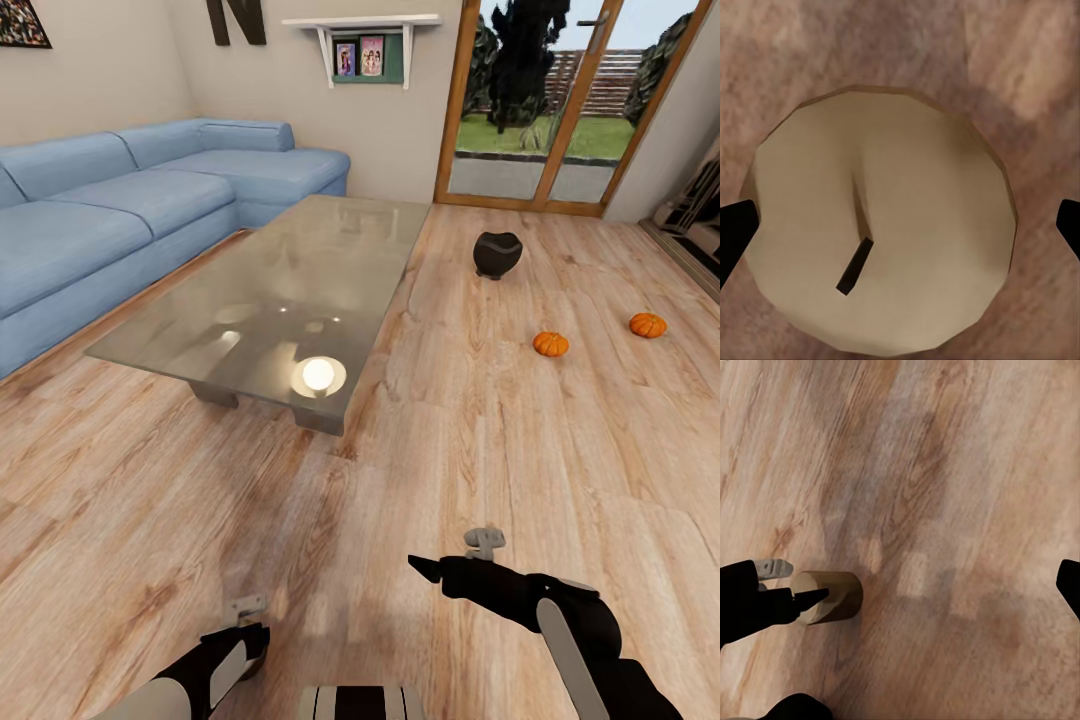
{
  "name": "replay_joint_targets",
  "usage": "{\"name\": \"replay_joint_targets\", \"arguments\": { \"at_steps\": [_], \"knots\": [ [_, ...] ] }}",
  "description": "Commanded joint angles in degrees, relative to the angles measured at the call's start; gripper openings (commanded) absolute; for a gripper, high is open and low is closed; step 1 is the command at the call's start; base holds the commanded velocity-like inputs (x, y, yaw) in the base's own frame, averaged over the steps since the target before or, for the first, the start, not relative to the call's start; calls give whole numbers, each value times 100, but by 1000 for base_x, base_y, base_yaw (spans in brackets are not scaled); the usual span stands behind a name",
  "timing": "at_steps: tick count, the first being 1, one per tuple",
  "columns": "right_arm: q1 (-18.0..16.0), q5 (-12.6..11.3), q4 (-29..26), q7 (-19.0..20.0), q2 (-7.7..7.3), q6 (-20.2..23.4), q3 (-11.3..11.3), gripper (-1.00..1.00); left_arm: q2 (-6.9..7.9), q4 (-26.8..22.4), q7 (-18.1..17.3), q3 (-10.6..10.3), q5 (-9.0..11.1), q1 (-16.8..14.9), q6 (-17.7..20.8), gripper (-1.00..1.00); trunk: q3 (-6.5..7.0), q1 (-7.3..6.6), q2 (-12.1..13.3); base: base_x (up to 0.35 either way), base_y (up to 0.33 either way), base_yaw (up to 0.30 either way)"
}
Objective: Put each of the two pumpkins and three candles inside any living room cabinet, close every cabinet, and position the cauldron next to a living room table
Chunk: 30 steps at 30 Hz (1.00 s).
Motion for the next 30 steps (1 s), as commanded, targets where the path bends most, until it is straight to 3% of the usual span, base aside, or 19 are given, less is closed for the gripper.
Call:
{"name": "replay_joint_targets", "arguments": {
  "at_steps": [1, 19, 22, 30],
  "knots": [
    [-3, 24, -4, 28, -3, 19, -1, 100, -4, -16, 7, 38, 96, 2, 24, 100, -4, -1, -1, 0, 0, 0],
    [-3, 25, -4, 29, -3, 19, -5, 100, -3, -9, 211, 40, 114, 4, -62, 100, -4, -1, -1, 0, 0, 0],
    [-3, 25, -4, 29, -3, 19, -5, 100, -3, -8, 210, 40, 111, 3, -63, 100, -71, 7, -5, 0, 0, 0],
    [-3, 25, -4, 33, -3, 19, -5, 100, -3, -20, 247, 46, 111, 1, -107, 100, -71, 7, -5, 0, 0, 0]
  ]
}}
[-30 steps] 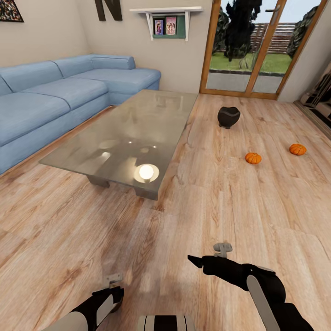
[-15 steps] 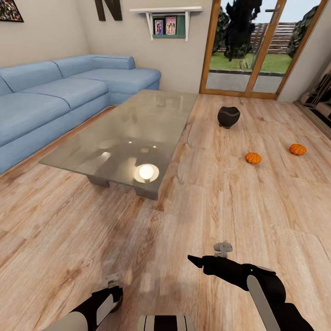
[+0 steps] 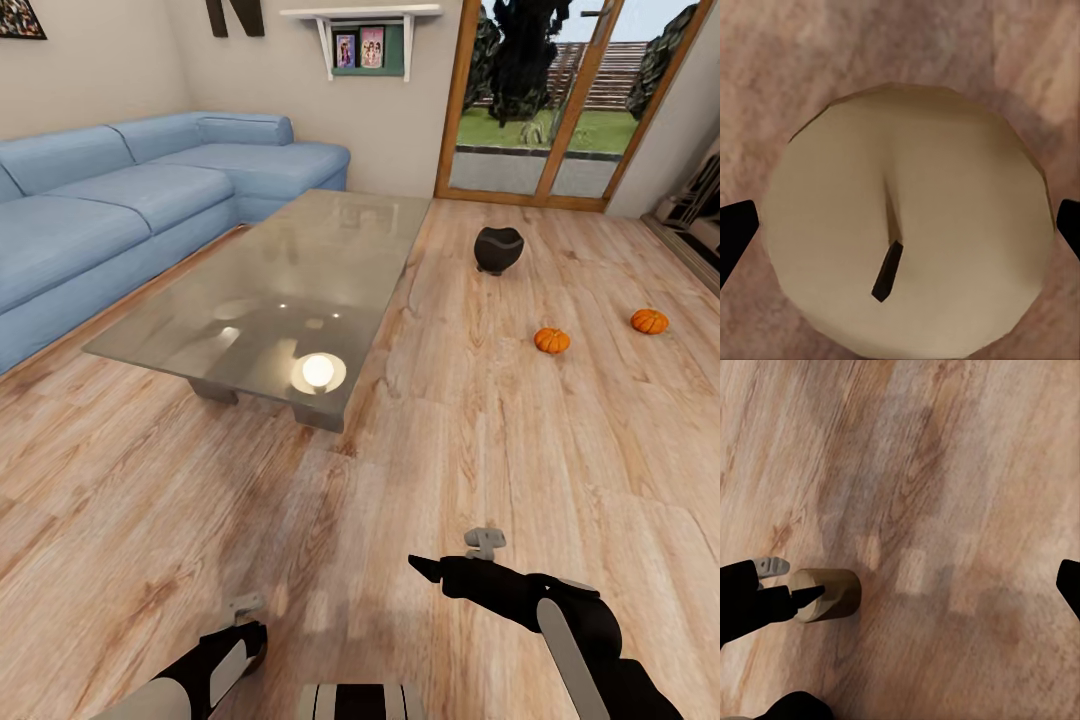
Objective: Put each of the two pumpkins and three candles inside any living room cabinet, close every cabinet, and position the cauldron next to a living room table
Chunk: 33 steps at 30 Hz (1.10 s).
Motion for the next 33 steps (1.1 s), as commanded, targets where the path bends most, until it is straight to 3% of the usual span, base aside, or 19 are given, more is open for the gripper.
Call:
{"name": "replay_joint_targets", "arguments": {
  "at_steps": [1, 19, 23, 33],
  "knots": [
    [-3, 25, -3, 27, -3, 19, 1, 100, -3, -14, 33, 30, 20, 1, 21, 100, -4, -1, -2, 0, 0, 0],
    [-3, 25, -3, 28, -3, 19, 1, 100, -3, -2, 115, 22, 3, 1, -7, 100, -48, 4, -4, 0, 0, 0],
    [-3, 25, -3, 32, -3, 19, 1, 100, -4, 1, 88, 22, 3, 2, -7, 100, -137, 14, -10, 0, 0, 0],
    [-3, 25, -3, 33, -3, 19, 1, 100, -4, 6, 46, 14, -6, 2, 0, 100, -137, 14, -10, 0, 0, 0]
  ]
}}
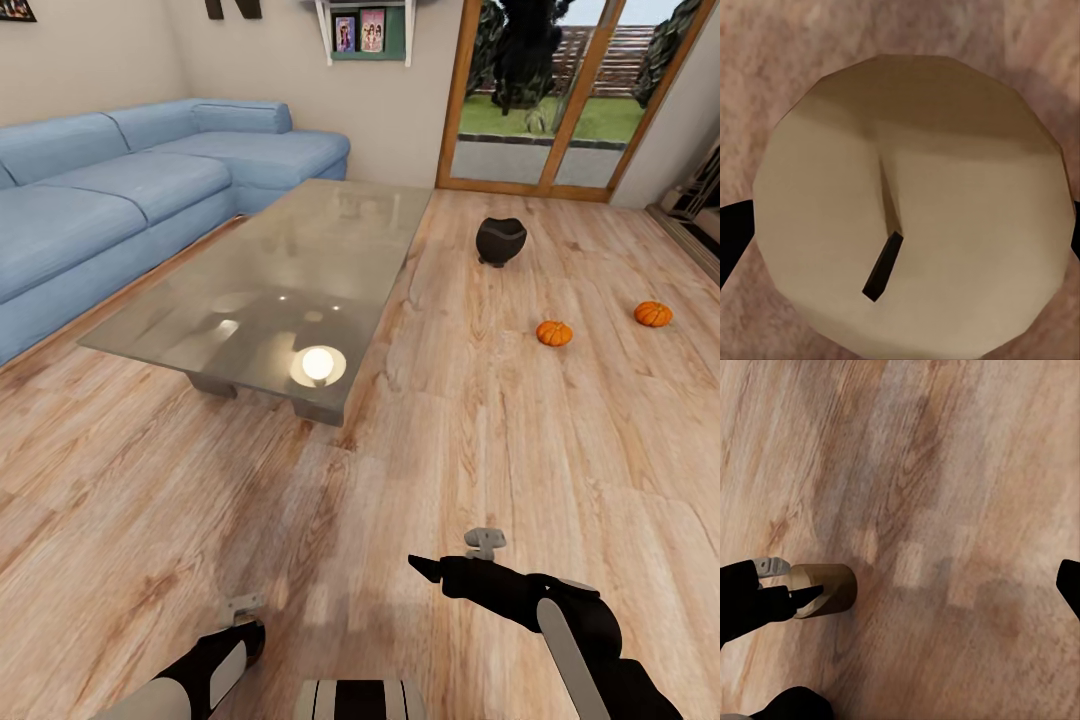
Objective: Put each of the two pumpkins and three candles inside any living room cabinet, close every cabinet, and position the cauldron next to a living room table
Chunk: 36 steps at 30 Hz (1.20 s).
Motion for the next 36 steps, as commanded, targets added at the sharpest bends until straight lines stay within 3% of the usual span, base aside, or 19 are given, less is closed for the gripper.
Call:
{"name": "replay_joint_targets", "arguments": {
  "at_steps": [1, 32, 33, 36],
  "knots": [
    [-3, 24, -3, 28, -3, 19, 1, 100, -6, -12, -60, 29, 113, 7, 27, 100, -4, 1, -1, 0, 0, 0],
    [-3, 24, -3, 80, -3, 19, -8, 100, -13, -21, -64, 28, 113, 11, 21, 100, -137, 16, -9, 0, 0, 0],
    [-3, 24, -3, 80, -3, 19, -8, 100, -13, -21, -64, 28, 113, 11, 21, -100, -137, 16, -9, 0, 0, 0],
    [-3, 24, -3, 80, -3, 19, -8, 100, -13, -21, -64, 28, 113, 11, 21, -100, -137, 16, -9, 0, 0, 0]
  ]
}}
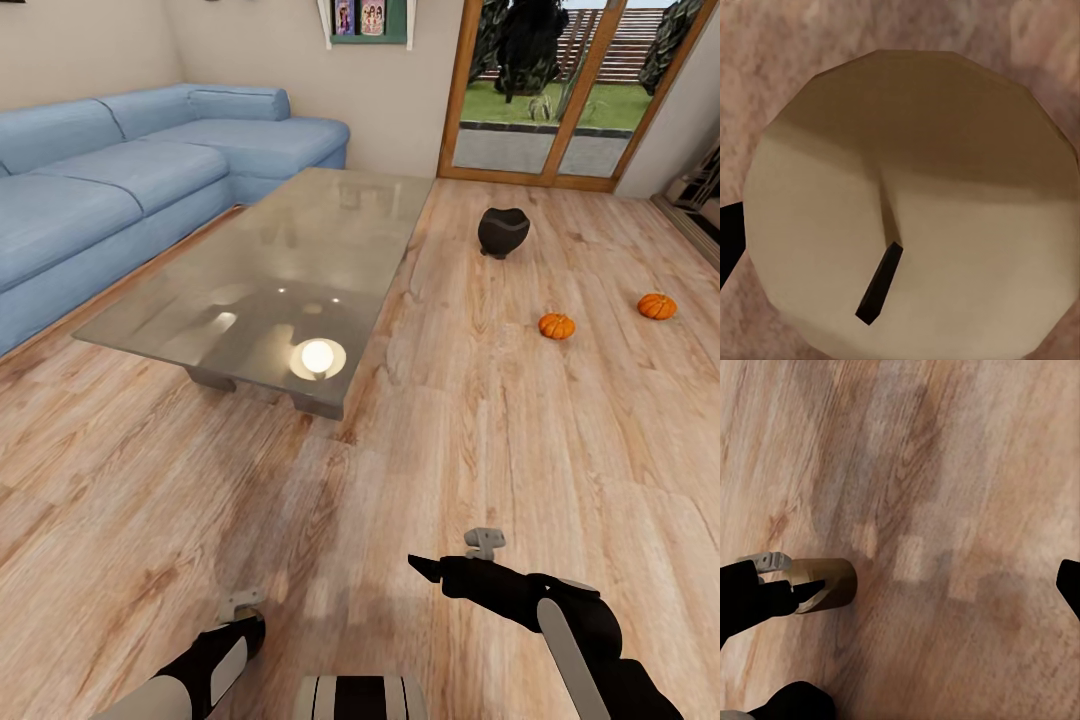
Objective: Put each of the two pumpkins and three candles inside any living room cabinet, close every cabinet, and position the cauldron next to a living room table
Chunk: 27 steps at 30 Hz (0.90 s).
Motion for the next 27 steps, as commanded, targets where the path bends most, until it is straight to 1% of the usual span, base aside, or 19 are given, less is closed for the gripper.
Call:
{"name": "replay_joint_targets", "arguments": {
  "at_steps": [1, 16, 18, 20, 24, 27],
  "knots": [
    [-3, 24, -3, 27, -3, 19, 1, 100, -5, 104, -116, 67, 111, 6, 22, -100, -5, 1, 0, 0, 0, 0],
    [-3, 24, -3, 27, -3, 19, 1, 100, -5, 98, -129, 67, 111, 6, -15, -100, -5, 1, 0, 0, 0, 0],
    [-3, 24, -3, 27, -3, 19, 1, 100, -5, 95, -176, 67, 111, 6, -8, -100, -5, 1, 0, 0, 0, 0],
    [-3, 24, -3, 27, -3, 19, 1, 100, 0, 89, -330, 67, 111, 6, -1, -100, -5, 1, 0, 0, 0, 0],
    [-3, 24, -3, 27, -3, 19, 1, 100, 2, 78, -417, 67, 111, 4, 3, -100, -5, 1, 0, 0, 0, 0],
    [-3, 24, -3, 27, -3, 19, 1, 100, 3, 70, -453, 67, 111, 3, 4, -100, 62, -6, 4, 0, 0, 0]
  ]
}}
